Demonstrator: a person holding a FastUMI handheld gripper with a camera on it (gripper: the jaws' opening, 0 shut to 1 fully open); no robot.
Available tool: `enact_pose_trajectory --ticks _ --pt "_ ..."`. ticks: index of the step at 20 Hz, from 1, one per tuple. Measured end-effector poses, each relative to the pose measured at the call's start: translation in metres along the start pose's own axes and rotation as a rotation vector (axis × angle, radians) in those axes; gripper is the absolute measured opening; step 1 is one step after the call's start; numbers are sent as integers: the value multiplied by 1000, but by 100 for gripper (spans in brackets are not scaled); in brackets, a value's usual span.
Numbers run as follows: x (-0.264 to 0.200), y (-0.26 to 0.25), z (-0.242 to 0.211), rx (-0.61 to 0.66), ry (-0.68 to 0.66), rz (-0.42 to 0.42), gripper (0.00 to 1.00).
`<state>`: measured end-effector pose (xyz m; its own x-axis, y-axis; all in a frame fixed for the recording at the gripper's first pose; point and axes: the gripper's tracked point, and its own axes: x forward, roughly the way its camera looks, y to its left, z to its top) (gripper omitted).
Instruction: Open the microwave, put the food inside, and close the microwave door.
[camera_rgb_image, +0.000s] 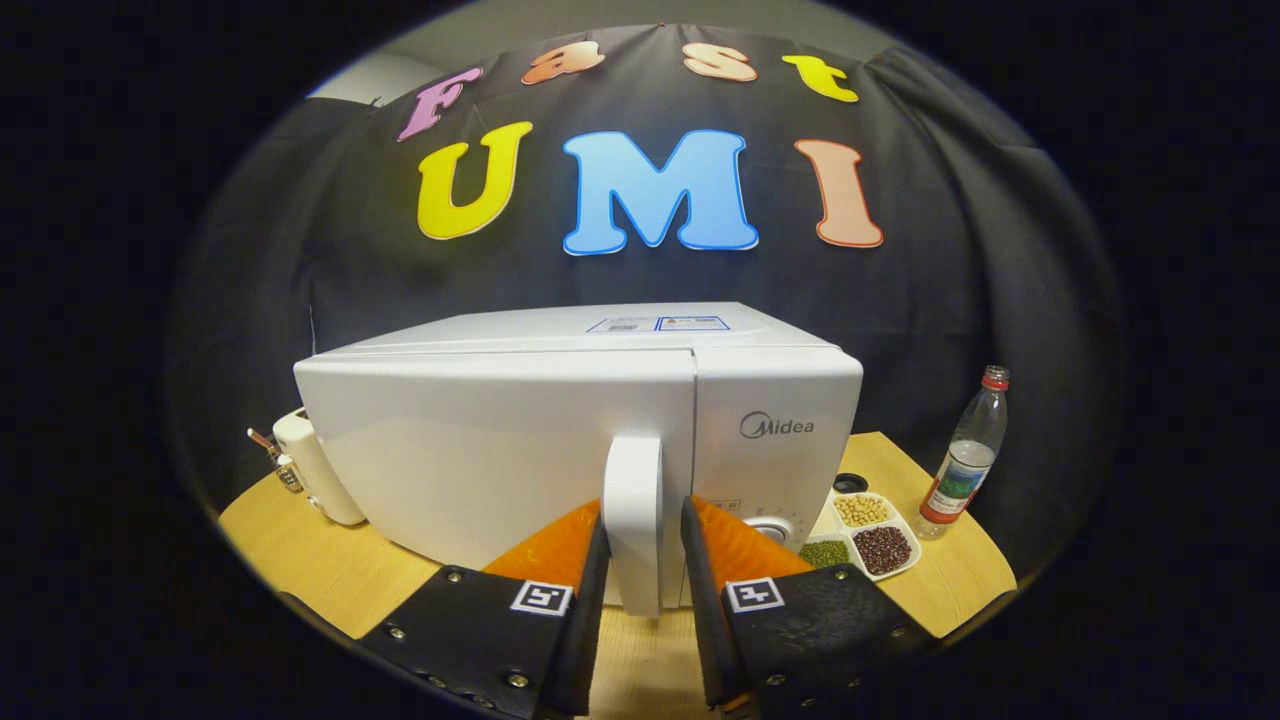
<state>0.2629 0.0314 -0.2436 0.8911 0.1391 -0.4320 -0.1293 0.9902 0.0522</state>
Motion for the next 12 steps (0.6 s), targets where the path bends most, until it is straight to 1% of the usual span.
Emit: enact_pose_trajectory --ticks 1,2,4,5,7,8,10,12 --pt "6 8 -1 1 2 13 42" --pt "0 7 7 -20 -11 -5 23" --pt "1 4 1 -33 -5 -27 23" --pt "0 5 2 -27 -3 -23 16" --pt "-1 8 0 -9 18 5 16" --pt "-4 7 2 -20 18 7 9" --pt "-8 8 -3 -16 52 12 9" --pt "-27 15 -7 -46 32 18 9"
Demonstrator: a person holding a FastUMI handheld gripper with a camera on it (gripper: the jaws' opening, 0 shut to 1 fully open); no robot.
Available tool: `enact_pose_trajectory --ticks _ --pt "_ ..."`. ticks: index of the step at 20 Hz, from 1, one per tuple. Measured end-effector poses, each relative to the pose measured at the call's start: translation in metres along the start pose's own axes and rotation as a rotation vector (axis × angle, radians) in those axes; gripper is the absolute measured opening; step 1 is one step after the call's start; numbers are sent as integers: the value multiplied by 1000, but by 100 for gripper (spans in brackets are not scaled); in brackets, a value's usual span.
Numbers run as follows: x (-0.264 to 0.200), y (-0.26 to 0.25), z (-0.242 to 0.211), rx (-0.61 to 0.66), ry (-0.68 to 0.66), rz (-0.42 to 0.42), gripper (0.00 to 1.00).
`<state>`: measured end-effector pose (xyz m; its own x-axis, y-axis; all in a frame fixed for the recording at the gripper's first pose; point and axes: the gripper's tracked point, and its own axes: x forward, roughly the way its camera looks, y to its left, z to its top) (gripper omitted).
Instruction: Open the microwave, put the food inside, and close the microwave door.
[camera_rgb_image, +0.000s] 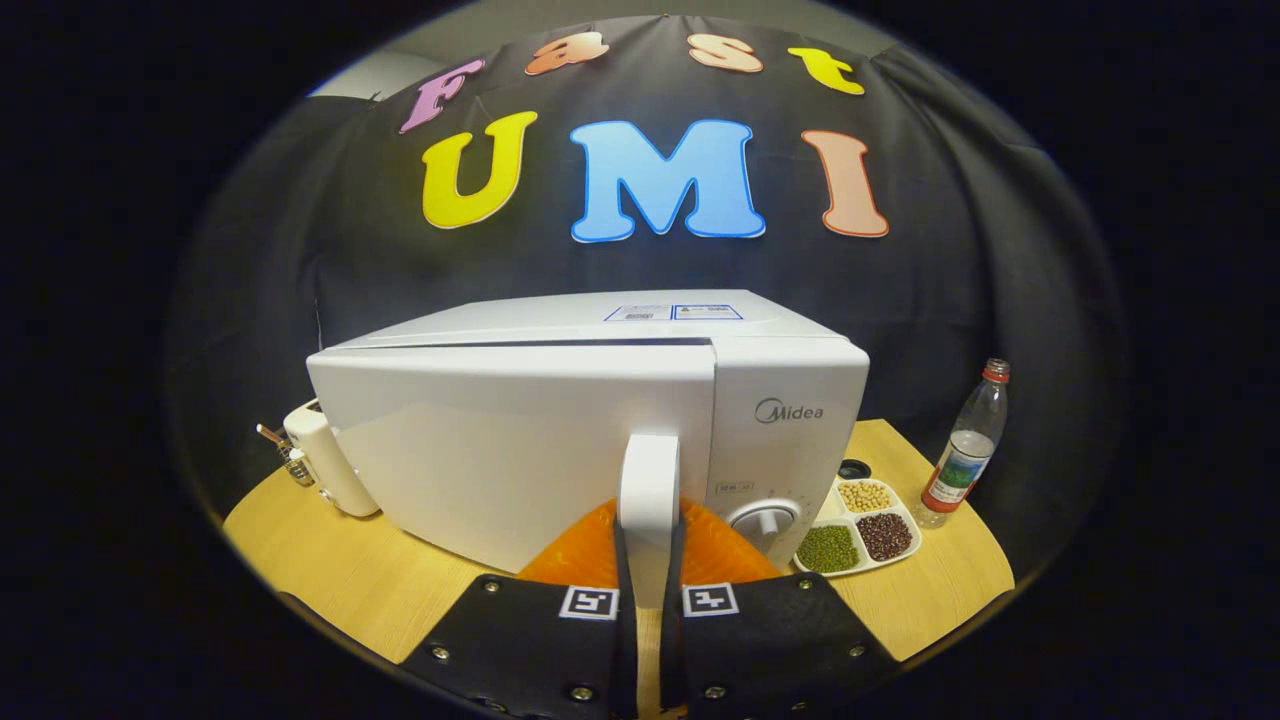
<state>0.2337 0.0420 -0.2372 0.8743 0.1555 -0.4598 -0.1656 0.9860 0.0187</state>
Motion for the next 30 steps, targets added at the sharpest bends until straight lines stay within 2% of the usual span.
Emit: enact_pose_trajectory --ticks 2,4,7,11,20,30 --pt "-17 9 -6 -23 9 8 9" --pt "-30 13 -13 14 42 20 9" --pt "-53 28 -21 44 81 54 18" --pt "-85 52 -31 39 99 87 23" --pt "-135 119 -69 16 164 127 23" --pt "-172 193 -85 -24 176 156 23"
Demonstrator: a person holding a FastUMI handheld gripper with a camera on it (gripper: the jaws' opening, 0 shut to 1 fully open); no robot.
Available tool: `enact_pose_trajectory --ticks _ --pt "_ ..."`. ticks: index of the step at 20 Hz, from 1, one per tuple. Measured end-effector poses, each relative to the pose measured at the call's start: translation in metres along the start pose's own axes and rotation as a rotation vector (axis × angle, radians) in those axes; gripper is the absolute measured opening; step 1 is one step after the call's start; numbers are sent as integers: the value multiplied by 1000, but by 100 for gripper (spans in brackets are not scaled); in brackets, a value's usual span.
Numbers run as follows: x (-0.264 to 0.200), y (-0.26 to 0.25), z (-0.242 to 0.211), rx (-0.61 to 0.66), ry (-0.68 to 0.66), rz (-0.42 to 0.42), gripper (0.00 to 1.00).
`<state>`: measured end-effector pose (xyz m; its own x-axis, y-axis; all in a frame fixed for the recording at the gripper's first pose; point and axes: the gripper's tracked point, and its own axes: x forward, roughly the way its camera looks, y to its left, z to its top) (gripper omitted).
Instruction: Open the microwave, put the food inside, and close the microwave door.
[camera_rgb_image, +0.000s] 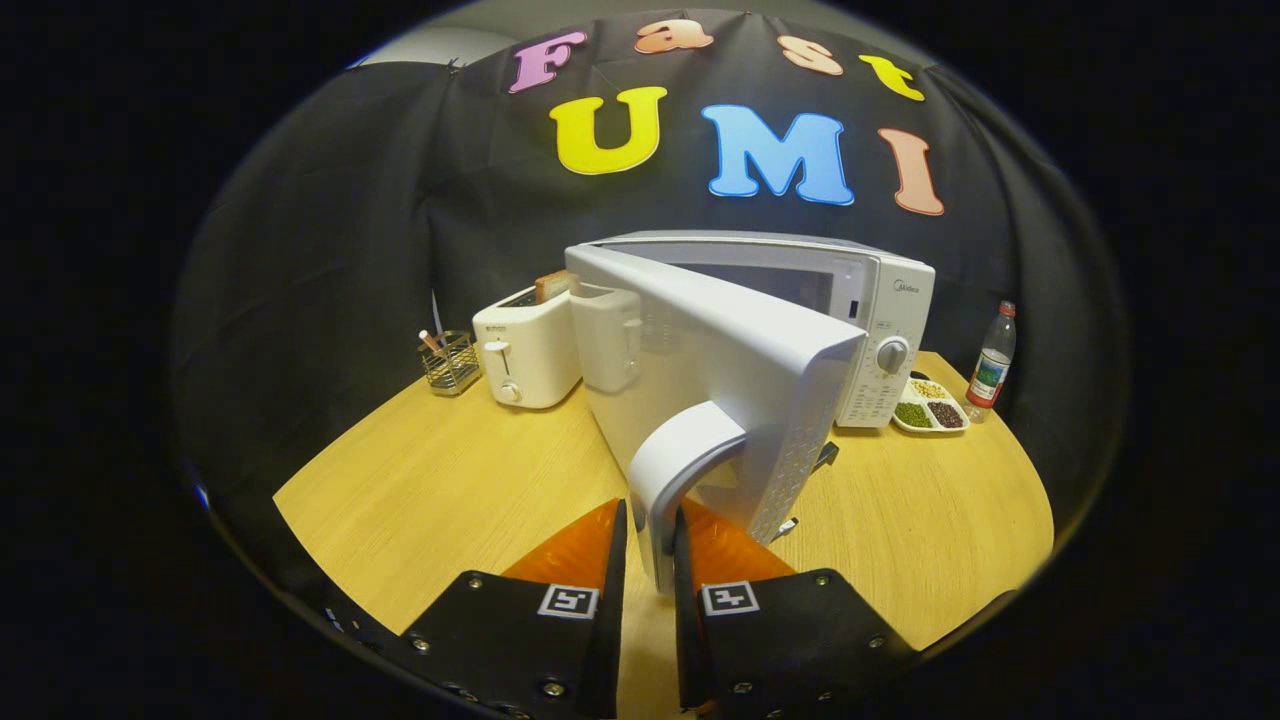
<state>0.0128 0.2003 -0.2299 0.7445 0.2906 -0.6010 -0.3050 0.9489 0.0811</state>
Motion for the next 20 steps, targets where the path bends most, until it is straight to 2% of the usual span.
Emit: enact_pose_trajectory --ticks 5,10,12,16,18,19,20 --pt "-6 37 -5 -51 -12 -11 25" --pt "-10 65 -9 -43 -8 -30 25" --pt "-19 78 -9 -35 -10 -11 25" --pt "-23 103 -13 -85 -13 52 26" --pt "-28 108 -15 -69 2 96 26" --pt "-32 116 -15 -40 9 153 26" --pt "-41 133 -15 -5 10 254 26"
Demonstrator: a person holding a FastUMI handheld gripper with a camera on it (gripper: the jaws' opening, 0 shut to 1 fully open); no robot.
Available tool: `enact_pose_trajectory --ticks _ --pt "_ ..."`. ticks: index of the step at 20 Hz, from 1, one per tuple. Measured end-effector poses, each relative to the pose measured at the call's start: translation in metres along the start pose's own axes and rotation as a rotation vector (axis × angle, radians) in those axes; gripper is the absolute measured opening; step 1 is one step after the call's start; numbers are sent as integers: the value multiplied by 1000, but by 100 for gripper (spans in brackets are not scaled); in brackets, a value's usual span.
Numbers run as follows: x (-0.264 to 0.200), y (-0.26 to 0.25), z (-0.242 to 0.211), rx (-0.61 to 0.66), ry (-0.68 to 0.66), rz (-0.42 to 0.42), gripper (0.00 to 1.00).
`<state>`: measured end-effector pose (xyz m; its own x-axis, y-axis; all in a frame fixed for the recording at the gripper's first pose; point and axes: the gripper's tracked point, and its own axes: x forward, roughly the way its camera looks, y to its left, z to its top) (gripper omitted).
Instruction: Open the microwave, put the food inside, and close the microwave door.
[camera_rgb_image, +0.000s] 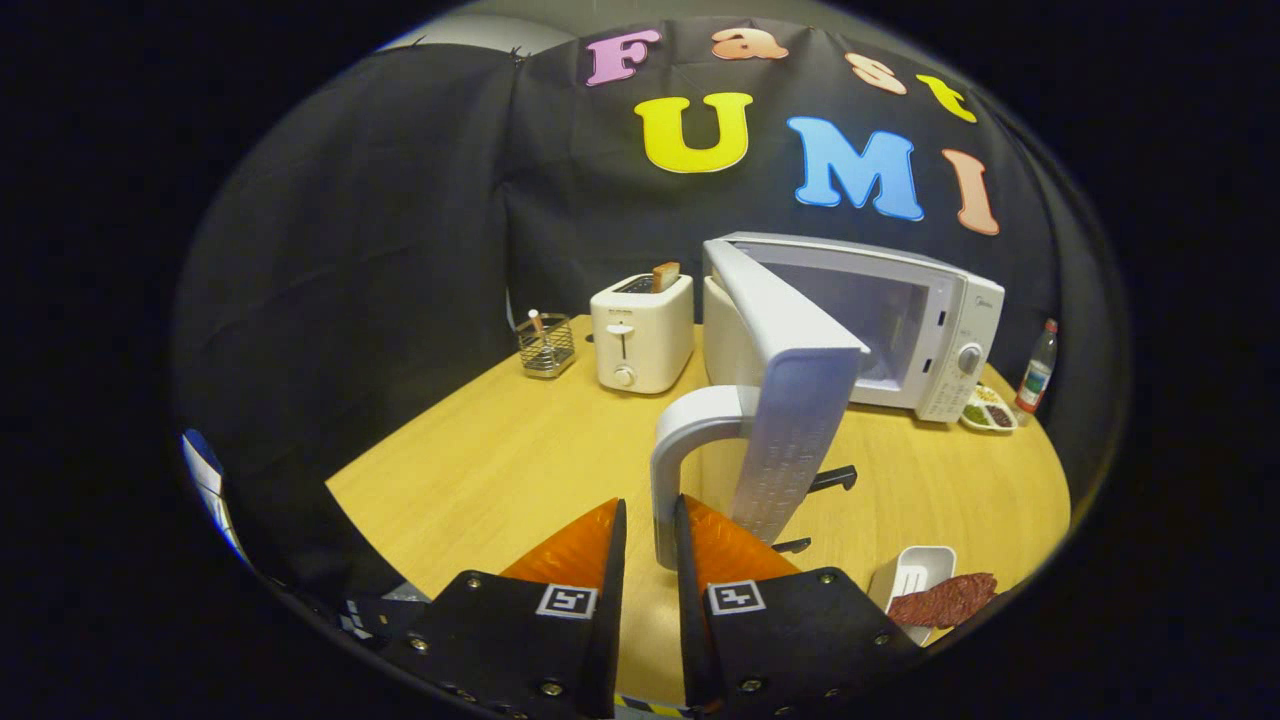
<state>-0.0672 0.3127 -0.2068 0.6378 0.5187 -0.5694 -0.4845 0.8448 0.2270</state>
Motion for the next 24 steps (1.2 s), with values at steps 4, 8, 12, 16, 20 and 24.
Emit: enact_pose_trajectory --ticks 4,8,12,16,20,24 --pt "-41 30 16 4 -69 173 26" --pt "-80 8 36 -31 -168 173 77" --pt "-107 -55 45 -39 -232 48 100" --pt "-126 -117 27 -2 -226 -72 100" --pt "-139 -170 7 29 -209 -181 100" --pt "-143 -208 -18 81 -181 -253 100"
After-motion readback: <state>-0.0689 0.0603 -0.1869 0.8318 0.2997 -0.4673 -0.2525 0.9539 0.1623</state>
